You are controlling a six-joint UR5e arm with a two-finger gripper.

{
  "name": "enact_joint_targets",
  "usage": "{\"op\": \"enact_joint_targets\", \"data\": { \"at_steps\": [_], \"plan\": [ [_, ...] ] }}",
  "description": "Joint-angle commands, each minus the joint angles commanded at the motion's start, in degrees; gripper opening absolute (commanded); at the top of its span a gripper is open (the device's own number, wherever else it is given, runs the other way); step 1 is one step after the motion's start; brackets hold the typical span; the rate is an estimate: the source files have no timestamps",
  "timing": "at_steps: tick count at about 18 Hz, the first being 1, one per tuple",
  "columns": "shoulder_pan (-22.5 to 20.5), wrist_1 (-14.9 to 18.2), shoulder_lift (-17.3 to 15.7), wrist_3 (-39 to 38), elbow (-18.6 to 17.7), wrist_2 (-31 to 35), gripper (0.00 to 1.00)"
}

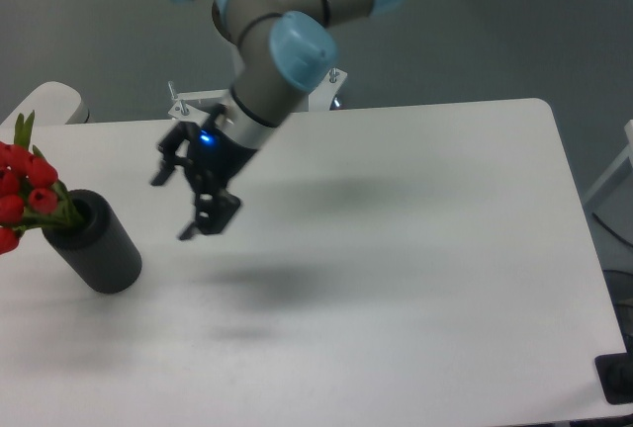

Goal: Pick up the flowers from the vase
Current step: 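Move the open gripper up and over toward the red tulips in the black vase, then lower the gripper onto the tulip stems and close it around them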

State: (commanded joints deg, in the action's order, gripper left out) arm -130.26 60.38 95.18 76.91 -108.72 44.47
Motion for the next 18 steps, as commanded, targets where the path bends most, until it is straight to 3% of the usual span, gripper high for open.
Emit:
{"op": "enact_joint_targets", "data": {
  "at_steps": [3, 7, 17, 18],
  "plan": [
    [3.94, -4.29, 4.03, -0.53, 0.17, -0.09, 1.0],
    [6.5, -9.57, 6.5, -6.67, 1.75, -1.31, 1.0],
    [8.88, -10.28, 9.32, -8.18, 2.02, -6.93, 1.0],
    [8.88, -10.28, 9.23, -8.09, 2.11, -7.2, 0.89]
  ]
}}
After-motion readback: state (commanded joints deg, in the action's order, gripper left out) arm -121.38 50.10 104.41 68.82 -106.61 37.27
